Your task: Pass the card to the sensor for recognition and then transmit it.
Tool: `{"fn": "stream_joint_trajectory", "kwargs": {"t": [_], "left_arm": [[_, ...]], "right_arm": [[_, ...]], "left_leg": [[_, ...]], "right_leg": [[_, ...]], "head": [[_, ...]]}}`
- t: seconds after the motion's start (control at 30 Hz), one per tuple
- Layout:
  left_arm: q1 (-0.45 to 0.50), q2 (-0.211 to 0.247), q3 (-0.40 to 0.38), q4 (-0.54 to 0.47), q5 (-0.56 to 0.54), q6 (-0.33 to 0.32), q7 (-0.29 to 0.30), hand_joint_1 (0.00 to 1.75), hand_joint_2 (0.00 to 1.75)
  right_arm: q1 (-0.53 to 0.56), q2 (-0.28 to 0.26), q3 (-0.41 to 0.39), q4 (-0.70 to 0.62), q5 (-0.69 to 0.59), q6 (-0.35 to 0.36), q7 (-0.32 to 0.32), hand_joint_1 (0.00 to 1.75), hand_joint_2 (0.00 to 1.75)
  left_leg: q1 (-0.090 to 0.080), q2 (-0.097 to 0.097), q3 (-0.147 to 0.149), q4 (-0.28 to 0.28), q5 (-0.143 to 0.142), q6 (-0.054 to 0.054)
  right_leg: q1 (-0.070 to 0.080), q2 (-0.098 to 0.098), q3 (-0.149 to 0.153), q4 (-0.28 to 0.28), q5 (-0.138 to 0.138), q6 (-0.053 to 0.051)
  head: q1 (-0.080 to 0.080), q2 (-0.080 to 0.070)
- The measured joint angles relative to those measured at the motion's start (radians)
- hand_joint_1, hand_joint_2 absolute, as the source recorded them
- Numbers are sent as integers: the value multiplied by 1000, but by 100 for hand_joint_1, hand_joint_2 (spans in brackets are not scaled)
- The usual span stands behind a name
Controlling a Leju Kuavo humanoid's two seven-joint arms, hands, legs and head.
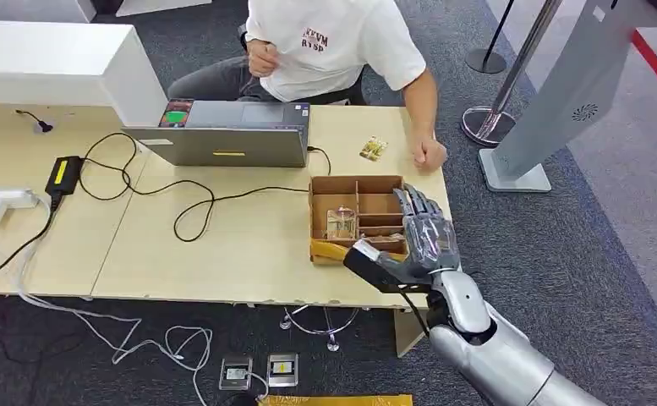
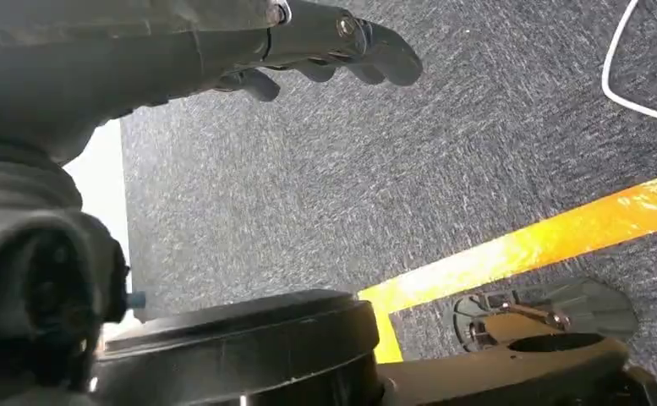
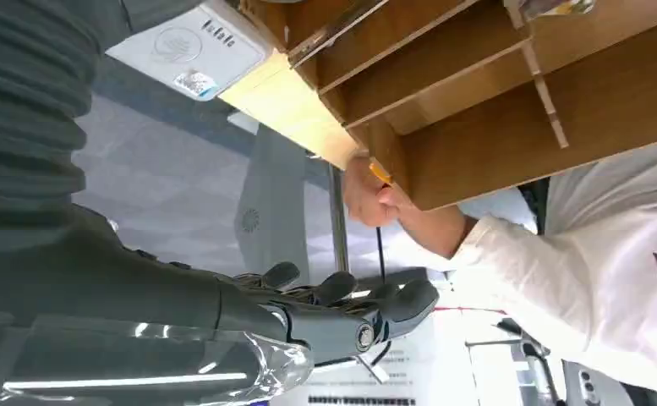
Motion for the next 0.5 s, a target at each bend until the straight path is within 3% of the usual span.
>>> {"fn": "stream_joint_trajectory", "kwargs": {"t": [0.23,0.5], "left_arm": [[-6,-2,0,0,-2,-3,0,0,0],[-10,-2,0,0,-9,-6,1,0,0]], "right_arm": [[0,2,-2,44,26,-3,7,0,175],[-3,20,-3,92,26,-11,-29,0,175]], "left_leg": [[0,0,0,0,0,0],[0,0,0,0,0,0]], "right_leg": [[0,0,0,0,0,0],[0,-1,0,0,0,0]], "head": [[0,0],[0,0]]}}
